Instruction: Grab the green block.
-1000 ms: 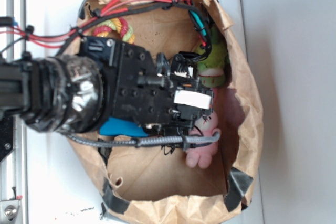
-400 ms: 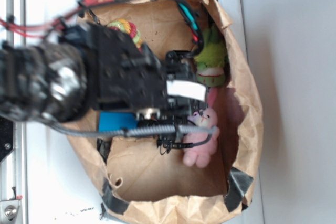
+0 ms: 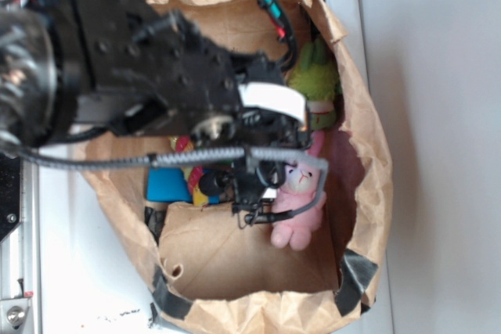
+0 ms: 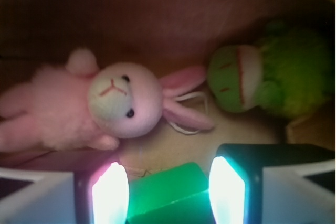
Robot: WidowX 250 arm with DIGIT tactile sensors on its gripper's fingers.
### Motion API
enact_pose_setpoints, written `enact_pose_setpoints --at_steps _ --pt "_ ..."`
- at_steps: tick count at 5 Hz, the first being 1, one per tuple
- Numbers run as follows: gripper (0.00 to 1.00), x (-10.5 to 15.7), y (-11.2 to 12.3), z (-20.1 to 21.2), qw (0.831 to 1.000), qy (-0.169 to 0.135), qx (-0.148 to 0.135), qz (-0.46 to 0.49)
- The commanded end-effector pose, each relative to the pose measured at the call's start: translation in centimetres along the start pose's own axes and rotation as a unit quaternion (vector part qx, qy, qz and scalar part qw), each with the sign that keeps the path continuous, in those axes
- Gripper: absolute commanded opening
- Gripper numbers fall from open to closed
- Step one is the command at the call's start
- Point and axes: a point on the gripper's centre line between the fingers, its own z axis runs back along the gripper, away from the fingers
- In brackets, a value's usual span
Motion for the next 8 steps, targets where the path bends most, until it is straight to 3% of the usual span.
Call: enact_pose_setpoints --at_steps 1,6,7,8 --pt "0.0 2.8 0.0 4.4 0.999 -0.031 -0.006 0.023" --pt "0.0 4.4 -3.0 10.1 0.998 0.001 -0.057 0.035" --pt "0.0 4.7 -3.2 10.2 0.998 0.003 -0.046 0.036" --pt "0.41 4.9 -3.5 10.4 0.999 0.002 -0.013 0.031"
